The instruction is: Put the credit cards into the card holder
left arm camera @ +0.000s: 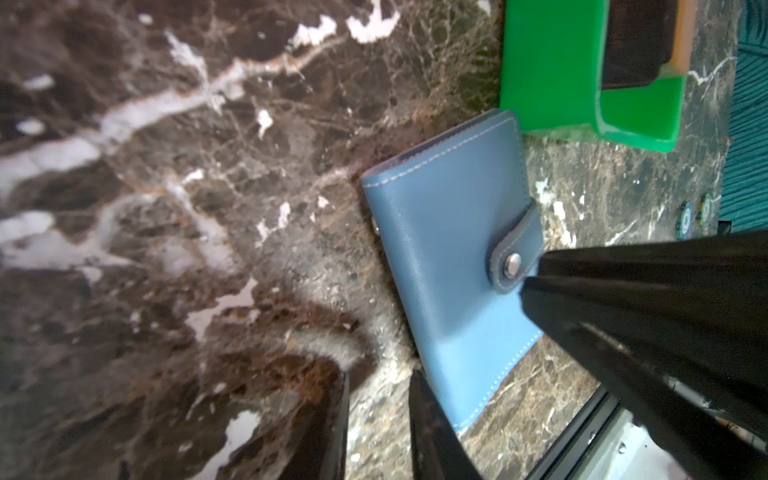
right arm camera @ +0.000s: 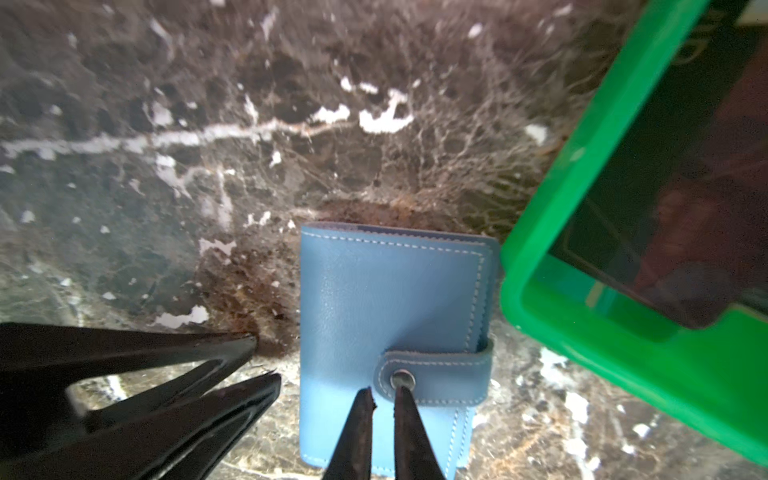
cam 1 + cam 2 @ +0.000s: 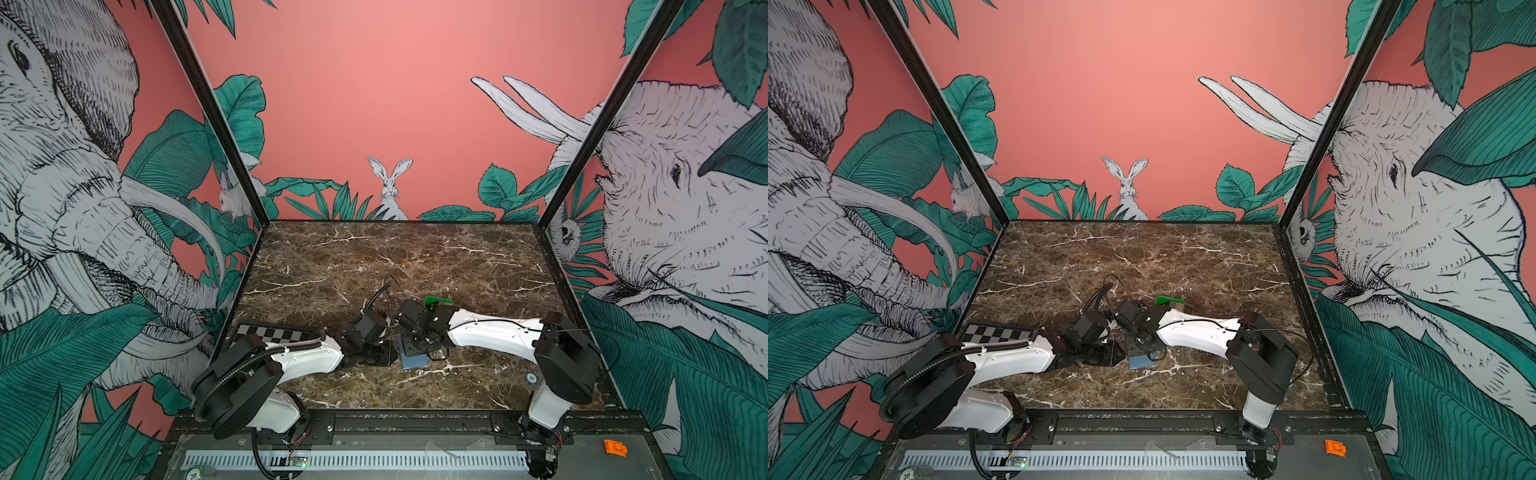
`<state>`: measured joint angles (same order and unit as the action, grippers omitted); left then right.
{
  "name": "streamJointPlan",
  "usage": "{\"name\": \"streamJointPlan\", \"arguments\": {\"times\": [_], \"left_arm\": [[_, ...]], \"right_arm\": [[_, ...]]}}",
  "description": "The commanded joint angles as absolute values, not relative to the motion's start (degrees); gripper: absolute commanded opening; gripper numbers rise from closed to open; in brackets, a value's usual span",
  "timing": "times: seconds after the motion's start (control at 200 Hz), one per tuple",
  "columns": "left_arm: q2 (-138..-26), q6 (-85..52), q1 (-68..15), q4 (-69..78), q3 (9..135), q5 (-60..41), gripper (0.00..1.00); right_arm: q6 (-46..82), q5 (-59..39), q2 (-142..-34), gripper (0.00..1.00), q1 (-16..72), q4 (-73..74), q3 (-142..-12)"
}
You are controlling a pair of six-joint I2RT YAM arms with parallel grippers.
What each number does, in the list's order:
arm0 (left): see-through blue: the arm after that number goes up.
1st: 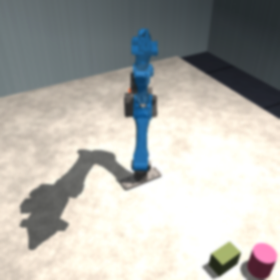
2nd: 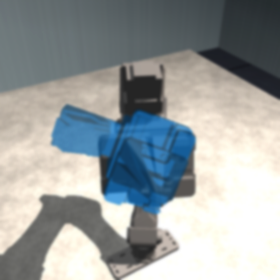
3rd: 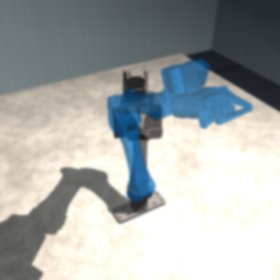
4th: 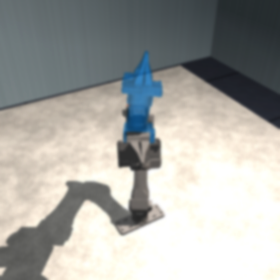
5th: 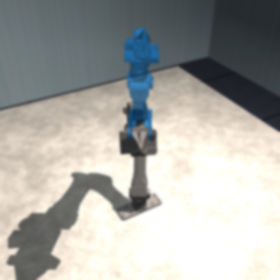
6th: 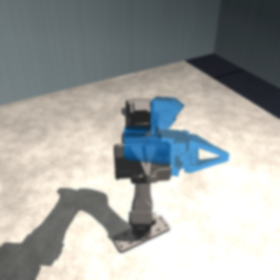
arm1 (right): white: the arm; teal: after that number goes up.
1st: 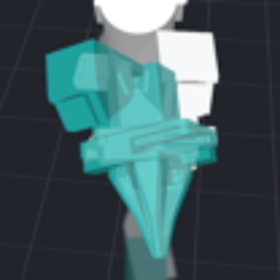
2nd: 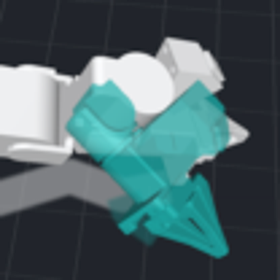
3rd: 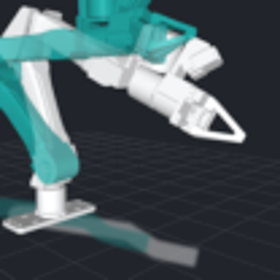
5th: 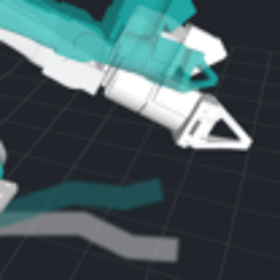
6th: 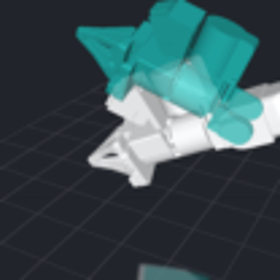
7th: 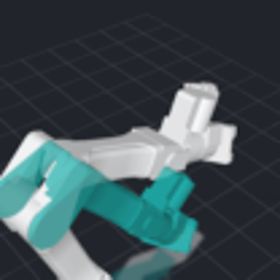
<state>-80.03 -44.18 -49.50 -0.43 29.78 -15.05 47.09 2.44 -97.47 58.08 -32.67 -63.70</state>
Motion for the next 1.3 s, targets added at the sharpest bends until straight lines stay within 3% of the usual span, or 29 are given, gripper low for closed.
{"name": "streamJointPlan", "arguments": {"times": [0.0,0.37,1.295], "left_arm": [[-78.67,-44.67,-49.93,0.72,28.82,-15.29,0.28],[-77.95,-44.08,-50.02,1.01,28.86,-15.47,0.27],[-77.87,-45.09,-50.01,3.00,26.81,-15.21,0.27]], "right_arm": [[45.88,4.61,-95.25,0.15,57.37,-35.57,-64.13],[44.65,1.20,-97.65,0.08,55.89,-34.55,-64.38],[44.65,-1.49,-102.79,0.09,55.85,-35.37,-64.06]]}}
